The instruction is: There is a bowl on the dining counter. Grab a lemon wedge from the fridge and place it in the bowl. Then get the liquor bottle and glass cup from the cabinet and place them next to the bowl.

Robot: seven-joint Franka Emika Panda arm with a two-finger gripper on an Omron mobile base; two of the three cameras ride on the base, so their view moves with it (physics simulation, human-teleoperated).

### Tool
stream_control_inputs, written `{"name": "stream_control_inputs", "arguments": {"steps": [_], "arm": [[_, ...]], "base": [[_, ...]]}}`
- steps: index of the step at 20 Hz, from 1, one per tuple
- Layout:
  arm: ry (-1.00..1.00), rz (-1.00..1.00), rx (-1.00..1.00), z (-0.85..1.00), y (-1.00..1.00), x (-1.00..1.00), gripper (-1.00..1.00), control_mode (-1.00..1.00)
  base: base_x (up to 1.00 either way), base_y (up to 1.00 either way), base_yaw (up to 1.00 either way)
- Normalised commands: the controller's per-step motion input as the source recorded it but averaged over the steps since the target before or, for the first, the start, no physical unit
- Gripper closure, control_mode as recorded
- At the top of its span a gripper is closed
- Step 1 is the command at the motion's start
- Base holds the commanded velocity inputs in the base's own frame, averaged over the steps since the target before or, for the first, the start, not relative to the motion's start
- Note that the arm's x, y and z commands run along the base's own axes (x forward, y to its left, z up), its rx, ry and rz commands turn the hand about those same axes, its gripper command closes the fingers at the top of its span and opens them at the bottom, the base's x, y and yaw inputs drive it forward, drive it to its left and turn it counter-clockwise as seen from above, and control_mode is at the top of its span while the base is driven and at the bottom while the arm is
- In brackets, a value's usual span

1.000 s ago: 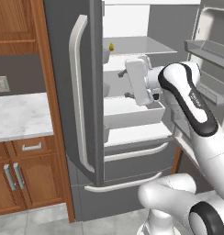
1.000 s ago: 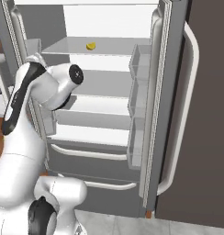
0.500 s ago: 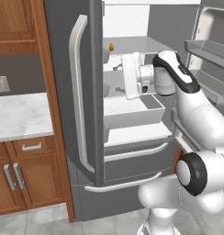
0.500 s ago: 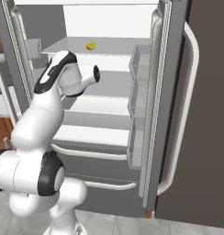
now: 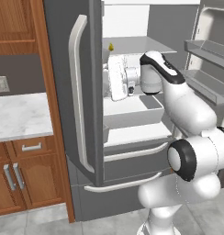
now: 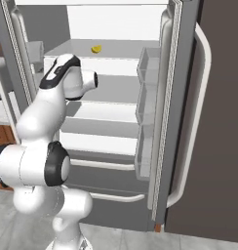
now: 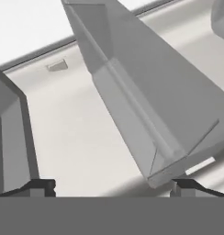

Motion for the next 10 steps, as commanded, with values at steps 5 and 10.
{"name": "stream_control_inputs", "arguments": {"steps": [5, 10], "arm": [[0.07, 0.13, 0.01, -0.07, 0.78, -0.08, -1.00, -1.00], [0.04, 0.14, 0.00, -0.06, 0.83, -0.18, -1.00, -1.00]], "base": [[0.00, 0.00, 0.00], [0.00, 0.00, 0.00]]}}
